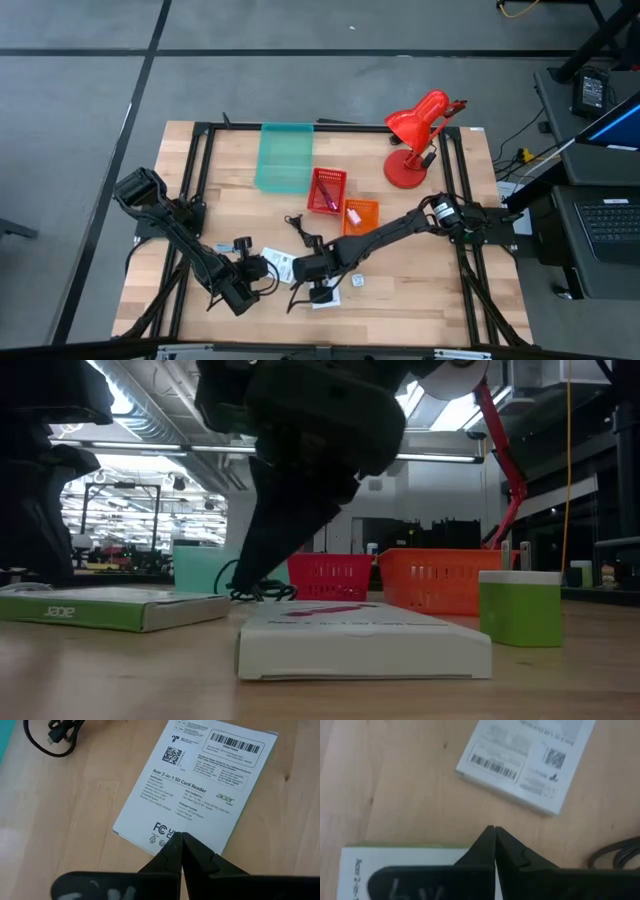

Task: Pick and place items into bin
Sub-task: Put the left white card reader box into the blue bin

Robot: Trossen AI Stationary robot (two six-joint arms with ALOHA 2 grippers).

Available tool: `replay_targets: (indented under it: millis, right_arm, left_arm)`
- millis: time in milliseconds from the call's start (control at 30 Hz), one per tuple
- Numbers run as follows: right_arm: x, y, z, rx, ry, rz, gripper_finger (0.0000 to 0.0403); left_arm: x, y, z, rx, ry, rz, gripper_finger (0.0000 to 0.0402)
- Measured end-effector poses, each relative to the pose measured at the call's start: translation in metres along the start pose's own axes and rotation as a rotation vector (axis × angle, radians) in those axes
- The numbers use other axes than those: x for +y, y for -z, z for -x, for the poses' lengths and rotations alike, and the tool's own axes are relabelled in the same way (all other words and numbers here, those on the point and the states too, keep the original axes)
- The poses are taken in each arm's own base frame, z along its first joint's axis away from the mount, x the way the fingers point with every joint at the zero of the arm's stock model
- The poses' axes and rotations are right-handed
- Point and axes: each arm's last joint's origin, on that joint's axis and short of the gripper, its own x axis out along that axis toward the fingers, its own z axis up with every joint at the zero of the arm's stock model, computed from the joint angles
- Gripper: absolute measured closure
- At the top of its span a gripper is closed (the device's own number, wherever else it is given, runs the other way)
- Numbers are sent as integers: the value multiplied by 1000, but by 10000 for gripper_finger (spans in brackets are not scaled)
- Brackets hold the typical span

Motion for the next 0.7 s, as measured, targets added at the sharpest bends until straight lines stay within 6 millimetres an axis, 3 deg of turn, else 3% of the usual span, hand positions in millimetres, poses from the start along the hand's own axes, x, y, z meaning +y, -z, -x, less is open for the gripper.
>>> replay_targets:
  millis: [400, 700]
  right_arm:
    - [1, -6, -1, -66, -13, 17, 403]
    - [-3, -2, -22, -55, -11, 10, 403]
  left_arm:
    - [0, -1, 0, -15, -7, 2, 400]
    - [0, -1, 0, -16, -9, 2, 400]
